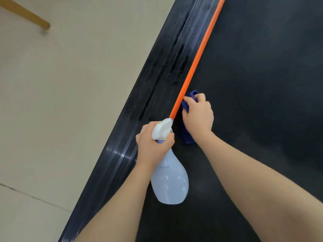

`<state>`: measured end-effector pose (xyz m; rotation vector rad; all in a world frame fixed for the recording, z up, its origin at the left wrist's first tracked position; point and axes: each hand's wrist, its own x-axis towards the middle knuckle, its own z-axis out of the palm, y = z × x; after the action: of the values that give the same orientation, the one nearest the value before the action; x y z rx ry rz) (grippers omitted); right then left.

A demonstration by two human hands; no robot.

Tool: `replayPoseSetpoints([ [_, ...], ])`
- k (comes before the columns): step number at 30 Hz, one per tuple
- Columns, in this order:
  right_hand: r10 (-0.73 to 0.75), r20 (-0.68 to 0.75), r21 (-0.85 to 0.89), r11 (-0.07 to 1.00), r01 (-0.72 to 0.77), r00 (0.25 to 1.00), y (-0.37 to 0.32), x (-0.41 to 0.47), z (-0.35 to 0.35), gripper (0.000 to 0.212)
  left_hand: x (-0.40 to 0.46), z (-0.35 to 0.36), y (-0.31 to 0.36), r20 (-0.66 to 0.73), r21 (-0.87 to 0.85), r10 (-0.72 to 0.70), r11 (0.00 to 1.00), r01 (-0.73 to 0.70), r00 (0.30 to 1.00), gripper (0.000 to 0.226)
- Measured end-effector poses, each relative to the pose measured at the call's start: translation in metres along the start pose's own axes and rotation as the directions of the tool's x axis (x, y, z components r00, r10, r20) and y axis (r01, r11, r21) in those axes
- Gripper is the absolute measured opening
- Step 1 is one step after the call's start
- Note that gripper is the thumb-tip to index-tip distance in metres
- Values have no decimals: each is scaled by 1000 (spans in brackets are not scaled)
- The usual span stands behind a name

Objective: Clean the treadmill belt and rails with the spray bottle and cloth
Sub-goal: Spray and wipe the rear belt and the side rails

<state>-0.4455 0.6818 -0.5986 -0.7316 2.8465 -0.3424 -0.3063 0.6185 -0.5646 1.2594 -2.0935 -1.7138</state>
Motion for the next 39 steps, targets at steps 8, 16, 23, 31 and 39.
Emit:
replayPoseSetpoints([
  [8,-396,221,-51,908,416,891,25,-11,-10,29,1,-2,0,29,15,-18,1000,18,999,27],
  [16,-207,85,28,978,205,975,2,-46,5,28,2,0,-4,43,29,5,1000,-6,999,34],
  [23,-170,43,83,983,166,984,9,-41,12,22,4,-2,-4,52,30,-9,1000,7,999,19],
  [31,-124,175,63,991,115,977,16,-67,3,30,2,-4,-1,66,16,-10,1000,9,998,22],
  [39,64,11,-15,998,-64,998,-1,4,0,22,4,-1,-11,56,17,24,1000,-25,998,25],
])
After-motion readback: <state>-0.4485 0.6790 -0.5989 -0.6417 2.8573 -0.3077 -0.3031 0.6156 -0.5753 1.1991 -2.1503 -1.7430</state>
